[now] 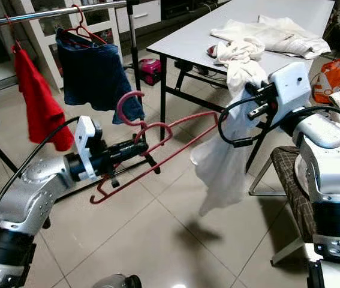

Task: Hang hanger

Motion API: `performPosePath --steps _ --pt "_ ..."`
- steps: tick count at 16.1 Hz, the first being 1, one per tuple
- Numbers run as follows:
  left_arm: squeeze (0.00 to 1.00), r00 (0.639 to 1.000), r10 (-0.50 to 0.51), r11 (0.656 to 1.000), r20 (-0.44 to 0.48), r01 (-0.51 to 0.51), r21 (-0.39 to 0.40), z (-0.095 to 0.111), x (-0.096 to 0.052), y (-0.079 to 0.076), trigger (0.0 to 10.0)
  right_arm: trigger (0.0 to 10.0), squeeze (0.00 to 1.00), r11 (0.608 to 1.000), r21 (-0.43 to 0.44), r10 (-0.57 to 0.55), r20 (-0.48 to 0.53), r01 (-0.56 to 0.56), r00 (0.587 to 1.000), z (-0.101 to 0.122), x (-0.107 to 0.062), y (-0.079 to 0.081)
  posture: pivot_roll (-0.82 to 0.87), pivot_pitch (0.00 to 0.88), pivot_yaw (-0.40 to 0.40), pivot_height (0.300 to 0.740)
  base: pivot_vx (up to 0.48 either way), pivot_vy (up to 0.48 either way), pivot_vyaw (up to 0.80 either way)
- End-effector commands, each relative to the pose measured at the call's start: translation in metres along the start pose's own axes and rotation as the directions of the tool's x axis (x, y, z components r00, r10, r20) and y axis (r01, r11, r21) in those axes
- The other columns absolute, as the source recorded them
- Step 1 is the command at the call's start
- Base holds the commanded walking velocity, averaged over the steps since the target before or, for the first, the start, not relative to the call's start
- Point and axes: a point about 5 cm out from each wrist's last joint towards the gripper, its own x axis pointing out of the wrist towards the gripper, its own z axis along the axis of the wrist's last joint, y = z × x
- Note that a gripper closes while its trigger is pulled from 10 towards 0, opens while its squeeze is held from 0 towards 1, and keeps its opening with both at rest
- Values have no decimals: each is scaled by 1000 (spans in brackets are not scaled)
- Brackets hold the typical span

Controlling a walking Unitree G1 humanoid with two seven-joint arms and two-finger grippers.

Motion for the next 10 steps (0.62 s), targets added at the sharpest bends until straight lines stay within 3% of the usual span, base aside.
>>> performPosePath --steps 1,8,10 --pt "0 1000 13 1000 -2 -13 22 3 1 4 10000 10000 0 1000 -16 14 20 -14 1000 7 -3 0 -149 0 53 740 0 0 0" --pt "0 1000 -4 1000 28 3 29 10 3 1 10000 10000 0 999 -2 35 15 -35 999 5 -1 5 -146 0 52 740 0 0 0" --pt "0 998 -26 1000 57 26 11 10 14 -7 10000 10000 0 996 24 80 29 -80 996 5 4 22 -146 0 52 740 0 0 0"
